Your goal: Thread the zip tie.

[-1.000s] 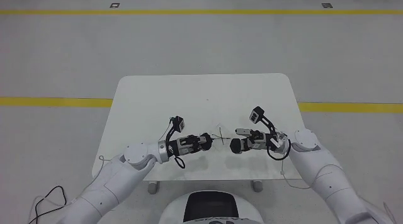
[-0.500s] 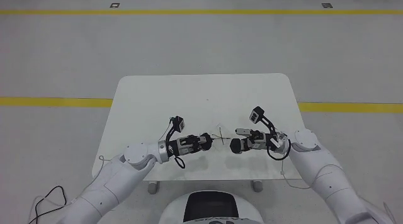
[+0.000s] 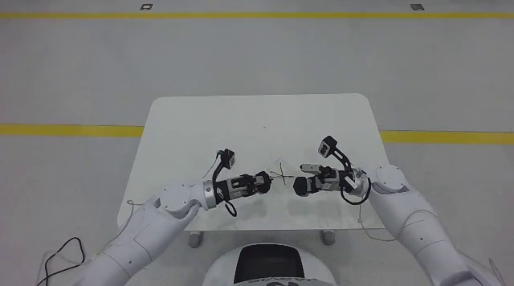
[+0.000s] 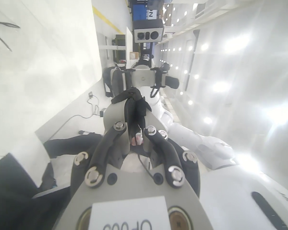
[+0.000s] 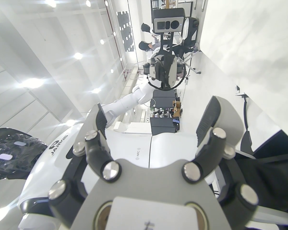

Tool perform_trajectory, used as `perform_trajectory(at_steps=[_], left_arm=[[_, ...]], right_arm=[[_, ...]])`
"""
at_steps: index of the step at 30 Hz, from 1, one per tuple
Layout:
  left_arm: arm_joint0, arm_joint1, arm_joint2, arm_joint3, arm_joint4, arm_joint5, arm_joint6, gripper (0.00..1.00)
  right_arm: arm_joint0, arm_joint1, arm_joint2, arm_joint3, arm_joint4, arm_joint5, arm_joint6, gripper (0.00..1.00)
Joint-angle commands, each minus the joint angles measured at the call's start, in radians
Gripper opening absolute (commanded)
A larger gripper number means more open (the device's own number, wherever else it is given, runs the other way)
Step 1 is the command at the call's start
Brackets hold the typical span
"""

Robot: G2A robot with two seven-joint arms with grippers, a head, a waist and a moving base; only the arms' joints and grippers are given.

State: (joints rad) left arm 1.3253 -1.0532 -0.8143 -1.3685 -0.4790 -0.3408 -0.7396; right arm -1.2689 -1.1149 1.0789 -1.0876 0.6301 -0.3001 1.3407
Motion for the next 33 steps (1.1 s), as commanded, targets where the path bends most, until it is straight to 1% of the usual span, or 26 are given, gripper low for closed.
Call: perform_trajectory(at_steps=[1, 2, 3, 5, 7, 10, 13, 16, 17, 19, 20, 21, 24, 26, 29, 33], left_arm=[[0.028, 0.003, -0.013, -0.039, 0.066, 0.001, 0.023, 0.00], [0.041, 0.006, -0.023, -0.053, 0.107, 0.001, 0.037, 0.00], [0.061, 0.008, -0.038, -0.075, 0.159, 0.001, 0.063, 0.00], [0.092, 0.012, -0.060, -0.097, 0.222, 0.001, 0.100, 0.00], [0.122, 0.013, -0.083, -0.127, 0.255, 0.001, 0.117, 0.00], [0.149, 0.012, -0.117, -0.145, 0.294, 0.001, 0.144, 0.00], [0.159, 0.009, -0.143, -0.148, 0.300, 0.001, 0.145, 0.00], [0.160, 0.003, -0.170, -0.130, 0.283, 0.001, 0.129, 0.00], [0.159, 0.000, -0.179, -0.123, 0.281, 0.001, 0.118, 0.00], [0.157, -0.005, -0.194, -0.112, 0.279, 0.001, 0.113, 0.00], [0.157, -0.008, -0.203, -0.105, 0.266, 0.001, 0.106, 0.00], [0.158, -0.011, -0.212, -0.098, 0.255, 0.001, 0.106, 0.00], [0.161, -0.021, -0.242, -0.082, 0.214, 0.001, 0.077, 0.00], [0.165, -0.028, -0.259, -0.074, 0.203, 0.001, 0.066, 0.00], [0.175, -0.038, -0.286, -0.067, 0.200, 0.001, 0.052, 0.00], [0.192, -0.051, -0.317, -0.066, 0.210, 0.001, 0.040, 0.00]], right_arm=[[0.000, 0.000, 0.000, 0.000, 0.000, 0.000, 0.000, 1.00], [0.000, 0.000, 0.000, 0.000, 0.000, 0.000, 0.000, 1.00], [0.000, 0.000, 0.000, 0.000, 0.000, 0.000, 0.000, 1.00], [0.000, 0.000, 0.000, 0.000, 0.000, 0.000, 0.000, 1.00], [0.000, 0.000, 0.000, 0.000, 0.000, 0.000, 0.000, 1.00], [0.000, 0.000, 0.000, 0.000, 0.000, 0.000, 0.000, 1.00], [0.000, 0.000, 0.000, 0.000, 0.000, 0.000, 0.000, 1.00], [0.000, 0.000, 0.000, 0.000, 0.000, 0.000, 0.000, 1.00], [0.001, -0.001, -0.004, -0.015, -0.013, 0.001, -0.015, 1.00], [0.028, 0.001, -0.012, -0.027, -0.060, -0.023, 0.020, 1.00], [0.051, 0.000, -0.018, -0.013, -0.087, -0.039, 0.031, 1.00], [0.073, -0.002, -0.026, -0.013, -0.110, -0.040, 0.049, 1.00], [0.150, -0.007, -0.065, -0.005, -0.212, -0.040, 0.049, 1.00], [0.195, -0.011, -0.092, -0.004, -0.279, -0.040, 0.049, 1.00], [0.262, -0.019, -0.141, 0.002, -0.389, -0.040, 0.049, 1.00], [0.334, -0.032, -0.214, -0.004, -0.544, -0.040, 0.049, 1.00]])
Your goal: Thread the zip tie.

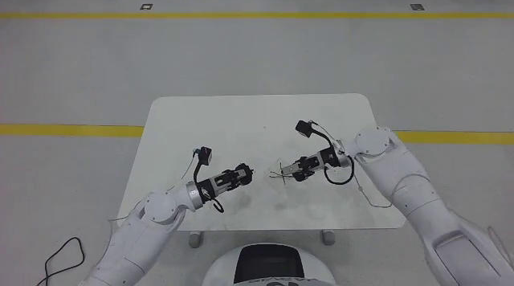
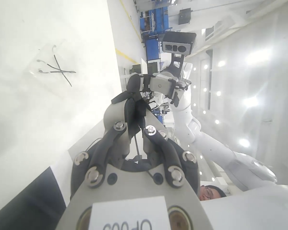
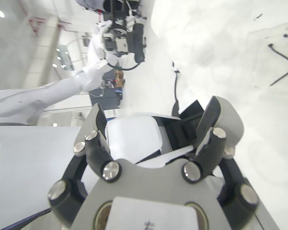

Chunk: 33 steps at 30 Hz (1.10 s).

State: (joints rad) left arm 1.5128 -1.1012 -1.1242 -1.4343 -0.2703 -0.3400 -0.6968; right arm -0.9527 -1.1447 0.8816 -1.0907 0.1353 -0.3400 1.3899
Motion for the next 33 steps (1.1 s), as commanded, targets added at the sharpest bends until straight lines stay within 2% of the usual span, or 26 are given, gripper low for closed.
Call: perform_trajectory(at_steps=[1, 9, 13, 19, 24, 29, 33], left_arm=[[0.010, -0.007, -0.013, 0.002, -0.002, 0.000, -0.014, 0.00], [0.011, -0.008, -0.013, 0.007, -0.001, 0.000, -0.027, 0.00], [0.009, -0.008, -0.007, -0.011, 0.023, 0.000, -0.006, 0.00], [0.003, -0.006, -0.033, -0.021, -0.042, 0.000, -0.111, 0.00], [0.019, -0.009, -0.074, -0.014, -0.120, 0.000, -0.187, 0.00], [0.019, -0.009, -0.074, -0.014, -0.120, 0.000, -0.187, 0.00], [0.019, -0.009, -0.074, -0.014, -0.120, 0.000, -0.187, 0.00]], right_arm=[[0.027, -0.008, -0.033, -0.001, -0.060, 0.000, 0.000, 1.00], [0.028, -0.010, -0.034, 0.001, -0.054, 0.000, 0.000, 1.00], [0.028, -0.010, -0.034, 0.001, -0.054, 0.000, 0.000, 1.00], [0.027, -0.010, -0.035, -0.002, -0.057, 0.000, -0.005, 1.00], [0.070, -0.018, -0.080, -0.008, -0.149, 0.000, -0.001, 1.00], [0.141, -0.038, -0.162, 0.007, -0.294, 0.000, -0.037, 1.00], [0.179, -0.056, -0.237, 0.019, -0.385, 0.000, -0.110, 1.00]])
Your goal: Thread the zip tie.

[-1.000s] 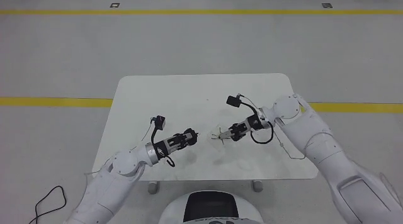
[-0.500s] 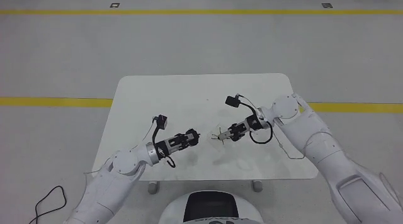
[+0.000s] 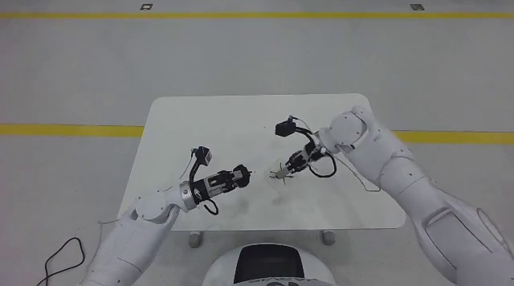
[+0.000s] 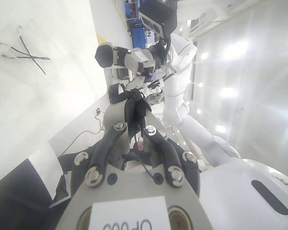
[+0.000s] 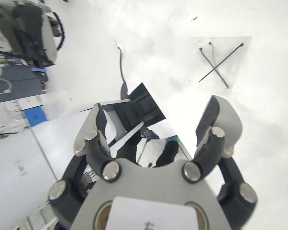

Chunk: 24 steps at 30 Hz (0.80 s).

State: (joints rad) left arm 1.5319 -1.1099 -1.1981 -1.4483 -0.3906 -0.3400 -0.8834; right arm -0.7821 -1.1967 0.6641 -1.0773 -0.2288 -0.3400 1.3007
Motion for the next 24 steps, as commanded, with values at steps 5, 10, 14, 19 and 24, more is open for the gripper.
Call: perform_trajectory(at_steps=[5, 10, 14, 19, 24], left_arm=[[0.000, 0.000, 0.000, 0.000, 0.000, 0.000, 0.000, 0.00], [0.000, 0.000, 0.000, 0.000, 0.000, 0.000, 0.000, 0.00], [0.000, 0.000, 0.000, 0.000, 0.000, 0.000, 0.000, 0.00], [0.000, 0.000, 0.000, 0.000, 0.000, 0.000, 0.000, 0.00], [0.000, 0.000, 0.000, 0.000, 0.000, 0.000, 0.000, 0.00]], right_arm=[[0.031, -0.016, -0.095, 0.007, -0.109, 0.000, -0.124, 1.00], [0.031, -0.016, -0.095, 0.007, -0.109, 0.000, -0.124, 1.00], [0.031, -0.016, -0.095, 0.007, -0.109, 0.000, -0.124, 1.00], [0.010, -0.011, -0.125, -0.046, -0.202, 0.000, -0.230, 1.00], [0.033, -0.019, -0.216, -0.030, -0.312, 0.000, -0.322, 1.00]])
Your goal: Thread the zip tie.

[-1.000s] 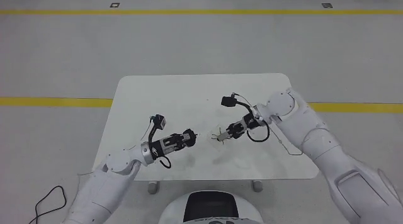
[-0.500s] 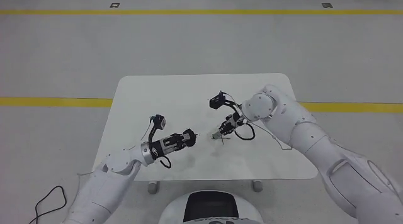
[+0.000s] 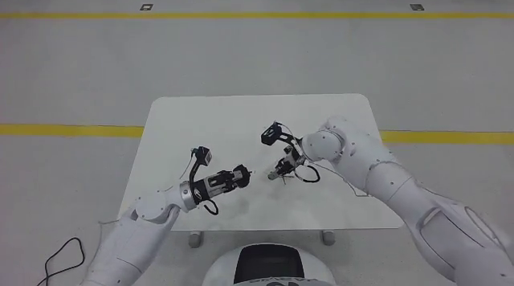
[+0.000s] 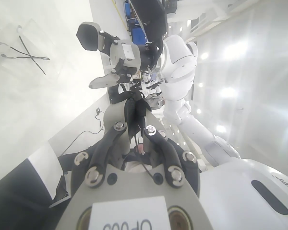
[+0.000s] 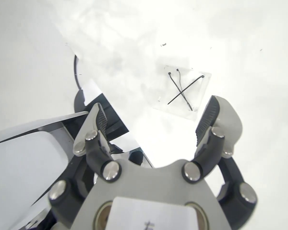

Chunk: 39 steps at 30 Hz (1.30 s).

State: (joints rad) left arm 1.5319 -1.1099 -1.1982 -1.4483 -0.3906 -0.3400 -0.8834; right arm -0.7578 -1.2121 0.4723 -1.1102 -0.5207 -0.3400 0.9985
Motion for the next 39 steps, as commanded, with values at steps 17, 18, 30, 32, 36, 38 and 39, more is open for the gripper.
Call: perform_trajectory(at_steps=[17, 18, 30, 32, 36, 38, 39], left_arm=[[0.000, 0.000, 0.000, 0.000, 0.000, 0.000, 0.000, 0.00], [0.000, 0.000, 0.000, 0.000, 0.000, 0.000, 0.000, 0.00], [0.000, 0.000, 0.000, 0.000, 0.000, 0.000, 0.000, 0.00], [0.000, 0.000, 0.000, 0.000, 0.000, 0.000, 0.000, 0.00], [0.000, 0.000, 0.000, 0.000, 0.000, 0.000, 0.000, 0.00], [0.000, 0.000, 0.000, 0.000, 0.000, 0.000, 0.000, 0.00], [0.000, 0.000, 0.000, 0.000, 0.000, 0.000, 0.000, 0.00]], right_arm=[[0.060, -0.029, -0.218, 0.041, -0.102, 0.000, -0.237, 1.00], [0.056, -0.029, -0.219, 0.034, -0.104, 0.000, -0.237, 1.00], [0.050, -0.026, -0.220, 0.035, -0.129, 0.000, -0.204, 1.00], [0.055, -0.025, -0.223, 0.029, -0.135, 0.000, -0.171, 1.00], [0.068, -0.022, -0.230, 0.028, -0.133, 0.000, -0.140, 1.00], [0.068, -0.022, -0.230, 0.028, -0.133, 0.000, -0.140, 1.00], [0.068, -0.022, -0.230, 0.028, -0.133, 0.000, -0.140, 1.00]])
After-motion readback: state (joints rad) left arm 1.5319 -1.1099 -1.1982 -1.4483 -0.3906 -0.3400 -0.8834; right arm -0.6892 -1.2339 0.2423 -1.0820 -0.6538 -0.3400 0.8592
